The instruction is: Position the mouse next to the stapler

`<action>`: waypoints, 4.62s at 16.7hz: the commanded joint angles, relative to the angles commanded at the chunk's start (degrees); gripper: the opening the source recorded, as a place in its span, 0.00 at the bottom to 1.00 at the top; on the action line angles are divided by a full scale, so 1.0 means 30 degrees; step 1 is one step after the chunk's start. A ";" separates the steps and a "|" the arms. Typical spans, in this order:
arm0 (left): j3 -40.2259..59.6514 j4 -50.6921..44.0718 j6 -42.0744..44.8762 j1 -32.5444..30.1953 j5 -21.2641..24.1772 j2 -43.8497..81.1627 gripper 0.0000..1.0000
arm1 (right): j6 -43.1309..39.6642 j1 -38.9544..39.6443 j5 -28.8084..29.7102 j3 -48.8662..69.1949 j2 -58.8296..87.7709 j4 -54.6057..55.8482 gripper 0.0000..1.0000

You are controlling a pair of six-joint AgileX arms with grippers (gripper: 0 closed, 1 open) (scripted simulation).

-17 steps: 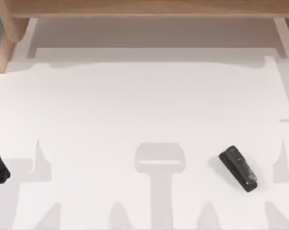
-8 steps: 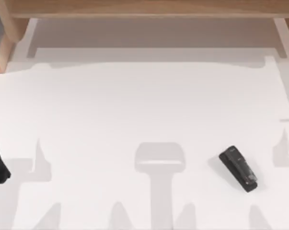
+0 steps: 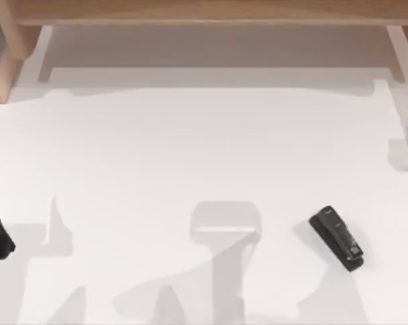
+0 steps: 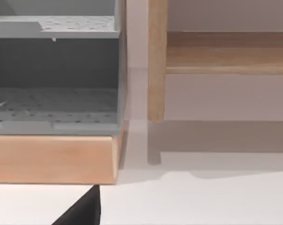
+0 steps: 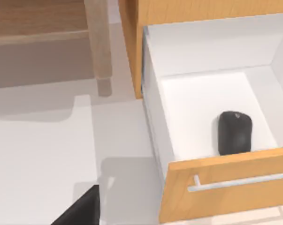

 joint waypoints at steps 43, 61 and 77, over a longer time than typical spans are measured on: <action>0.0000 0.0000 0.0000 0.0000 0.0000 0.0000 1.00 | -0.0141 -0.3025 -0.0132 2.6425 2.5854 -1.7637 1.00; 0.0000 0.0000 0.0000 0.0000 0.0000 0.0000 1.00 | -0.0754 -0.3727 -0.0271 2.5635 3.1323 -1.1730 0.62; 0.0000 0.0000 0.0000 0.0000 0.0000 0.0000 1.00 | -0.0754 -0.3727 -0.0271 2.5635 3.1323 -1.1730 0.00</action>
